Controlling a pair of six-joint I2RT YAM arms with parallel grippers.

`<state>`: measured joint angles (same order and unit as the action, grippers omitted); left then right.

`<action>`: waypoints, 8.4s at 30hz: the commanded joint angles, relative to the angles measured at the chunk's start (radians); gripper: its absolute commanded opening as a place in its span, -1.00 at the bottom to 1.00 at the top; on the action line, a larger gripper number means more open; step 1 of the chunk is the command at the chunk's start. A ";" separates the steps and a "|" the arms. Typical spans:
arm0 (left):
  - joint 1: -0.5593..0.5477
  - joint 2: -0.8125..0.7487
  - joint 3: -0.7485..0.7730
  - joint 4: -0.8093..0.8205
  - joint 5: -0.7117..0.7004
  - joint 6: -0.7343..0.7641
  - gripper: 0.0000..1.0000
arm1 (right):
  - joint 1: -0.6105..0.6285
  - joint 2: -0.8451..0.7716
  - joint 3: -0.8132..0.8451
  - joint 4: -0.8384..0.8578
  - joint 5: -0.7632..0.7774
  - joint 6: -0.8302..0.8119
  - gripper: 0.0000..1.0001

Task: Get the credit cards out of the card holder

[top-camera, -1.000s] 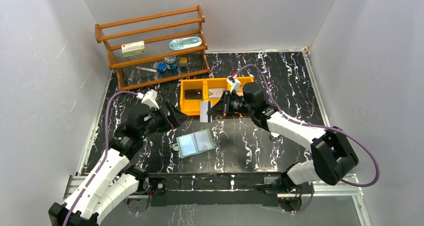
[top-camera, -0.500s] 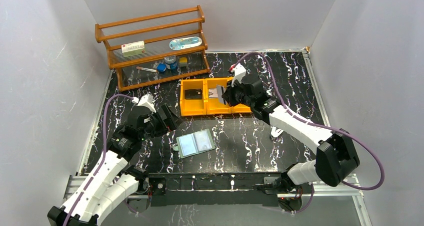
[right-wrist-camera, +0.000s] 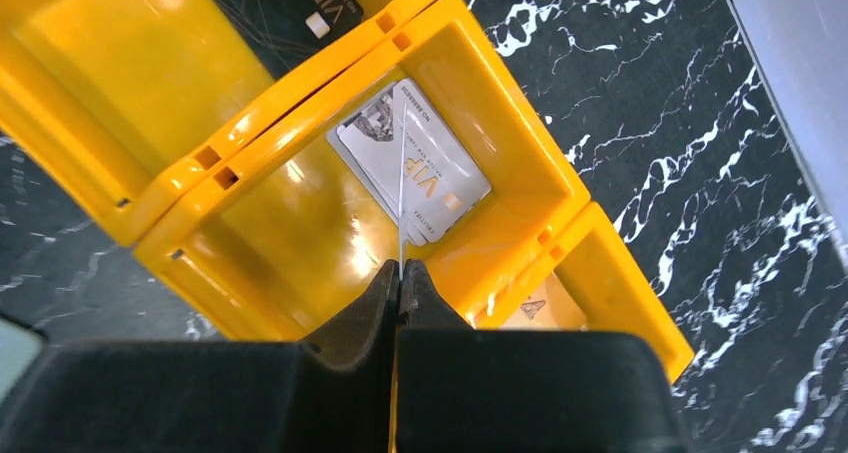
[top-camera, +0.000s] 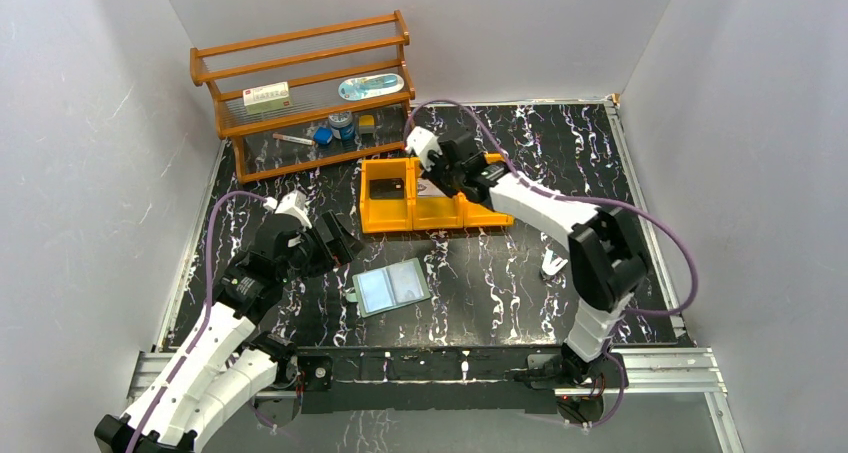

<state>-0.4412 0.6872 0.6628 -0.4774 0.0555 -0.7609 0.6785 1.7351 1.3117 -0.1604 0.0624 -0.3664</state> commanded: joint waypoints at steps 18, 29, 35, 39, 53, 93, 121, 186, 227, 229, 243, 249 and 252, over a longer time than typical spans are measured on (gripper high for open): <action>0.004 -0.037 0.006 -0.057 0.006 0.002 0.97 | 0.107 0.236 0.025 0.288 0.282 -0.560 -1.00; 0.004 -0.048 0.006 -0.065 -0.005 -0.009 0.97 | 0.080 0.251 0.037 0.253 0.203 -0.577 -0.98; 0.005 -0.050 0.005 -0.073 -0.002 -0.009 0.97 | 0.054 0.259 0.031 0.269 0.177 -0.579 -0.98; 0.004 -0.054 -0.002 -0.075 -0.003 -0.019 0.97 | 0.042 0.265 0.027 0.286 0.138 -0.585 -0.92; 0.004 -0.041 -0.001 -0.074 -0.006 -0.017 0.97 | 0.040 0.268 0.029 0.271 0.145 -0.525 -0.45; 0.002 0.211 0.004 -0.021 0.204 0.008 0.77 | 0.062 -0.306 -0.476 0.165 -0.342 1.193 0.32; -0.019 0.442 -0.060 0.050 0.325 0.053 0.57 | 0.202 -0.050 -0.392 0.100 -0.323 1.232 0.01; -0.033 0.240 -0.101 -0.034 0.038 -0.083 0.00 | 0.240 0.042 -0.284 0.299 -0.660 1.247 -0.13; -0.034 0.530 -0.154 0.192 0.306 -0.026 -0.08 | 0.188 0.135 -0.362 0.320 -0.582 1.332 -0.23; -0.035 0.535 -0.162 0.192 0.296 -0.027 -0.12 | 0.188 0.140 -0.370 0.324 -0.581 1.333 -0.23; -0.035 0.553 -0.162 0.175 0.288 -0.012 -0.45 | 0.188 0.139 -0.403 0.412 -0.616 1.388 -0.75; -0.036 0.515 -0.144 0.126 0.233 -0.010 -0.46 | 0.185 0.113 -0.418 0.401 -0.597 1.386 -0.94; -0.036 0.460 -0.139 0.108 0.194 -0.020 -0.44 | 0.179 0.097 -0.433 0.396 -0.590 1.379 -0.95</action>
<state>-0.4736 1.2133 0.5114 -0.3069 0.3202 -0.7849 0.8623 1.8675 0.8978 0.2100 -0.5251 1.0134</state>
